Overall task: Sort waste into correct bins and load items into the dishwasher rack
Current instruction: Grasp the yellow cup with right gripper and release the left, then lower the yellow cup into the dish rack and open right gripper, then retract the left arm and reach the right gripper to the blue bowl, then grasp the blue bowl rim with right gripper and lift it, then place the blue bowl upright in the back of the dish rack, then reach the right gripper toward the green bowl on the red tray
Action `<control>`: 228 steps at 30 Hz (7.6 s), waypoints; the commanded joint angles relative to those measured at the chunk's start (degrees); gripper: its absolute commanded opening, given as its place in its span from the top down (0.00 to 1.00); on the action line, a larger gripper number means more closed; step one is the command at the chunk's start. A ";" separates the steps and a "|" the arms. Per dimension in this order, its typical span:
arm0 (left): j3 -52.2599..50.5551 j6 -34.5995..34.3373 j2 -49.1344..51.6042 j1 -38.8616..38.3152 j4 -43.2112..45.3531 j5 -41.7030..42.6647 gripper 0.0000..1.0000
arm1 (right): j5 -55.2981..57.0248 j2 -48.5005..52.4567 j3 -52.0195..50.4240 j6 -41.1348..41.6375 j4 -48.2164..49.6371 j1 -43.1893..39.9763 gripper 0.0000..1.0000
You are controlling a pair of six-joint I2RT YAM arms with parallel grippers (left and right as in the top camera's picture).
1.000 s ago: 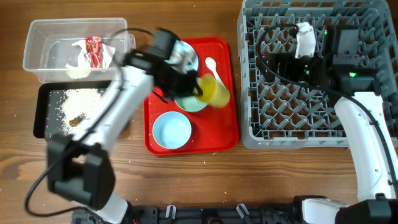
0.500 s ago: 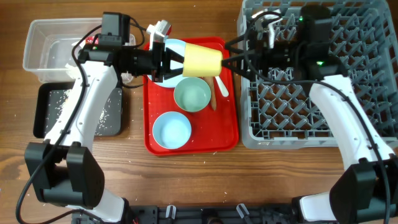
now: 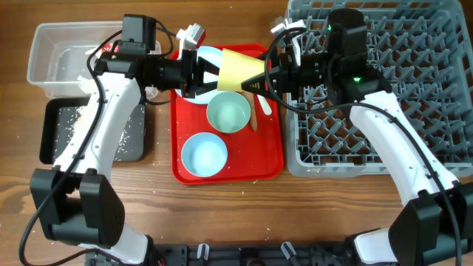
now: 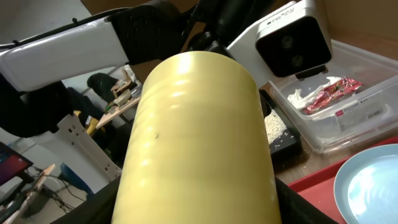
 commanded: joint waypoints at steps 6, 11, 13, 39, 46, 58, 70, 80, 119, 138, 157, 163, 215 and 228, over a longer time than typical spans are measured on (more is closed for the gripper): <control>0.63 -0.09 -0.96 -0.11 0.15 -5.51 0.83 | -1.09 0.92 0.74 2.08 0.15 -7.96 0.51; 0.63 0.17 -0.96 -0.17 -0.35 -21.77 0.75 | 19.61 0.48 0.83 6.84 -10.58 -15.80 0.50; 0.63 0.15 -0.96 -0.28 -1.97 -34.91 0.71 | 29.00 -0.63 1.16 7.54 -15.21 -15.96 0.50; 0.63 0.31 -0.96 -0.26 -10.05 -77.18 0.60 | 68.98 3.10 10.49 6.10 -72.87 -4.98 0.51; 0.63 0.33 -0.96 -0.26 -10.12 -77.18 0.57 | 65.64 8.04 4.22 4.87 -70.40 -4.98 0.48; 0.63 0.31 -0.96 -0.28 -10.99 -77.13 0.55 | 65.64 6.95 9.33 6.36 -68.78 -5.01 0.07; 0.63 0.35 -0.96 -1.62 -13.31 -76.67 0.42 | 69.72 2.12 26.49 6.19 -65.81 -5.11 0.09; 1.20 -0.35 -1.18 -1.01 -13.33 -73.18 0.33 | 57.75 3.93 25.88 5.03 -57.72 1.57 0.22; 1.40 -0.09 -1.18 14.91 -8.87 -73.26 0.00 | 61.59 23.12 6.03 26.29 -42.34 30.14 0.96; 1.40 -0.09 -1.18 14.91 -8.85 -73.26 0.00 | 70.16 -0.74 10.80 18.16 -50.29 22.01 0.96; 1.40 -0.09 -1.18 14.91 -8.85 -73.26 0.00 | 134.97 14.27 24.39 7.06 -28.20 2.05 0.96; 1.40 -0.11 -1.18 14.91 -8.85 -73.26 0.00 | 143.84 27.12 24.39 -11.74 -3.32 2.05 0.96; 1.38 -0.09 -1.18 14.91 -8.85 -73.26 0.00 | 106.86 24.35 23.89 -10.14 -25.33 18.71 0.10; 1.38 -0.09 -1.18 14.91 -8.87 -73.26 0.00 | 58.86 24.28 23.89 3.72 -47.69 19.06 0.00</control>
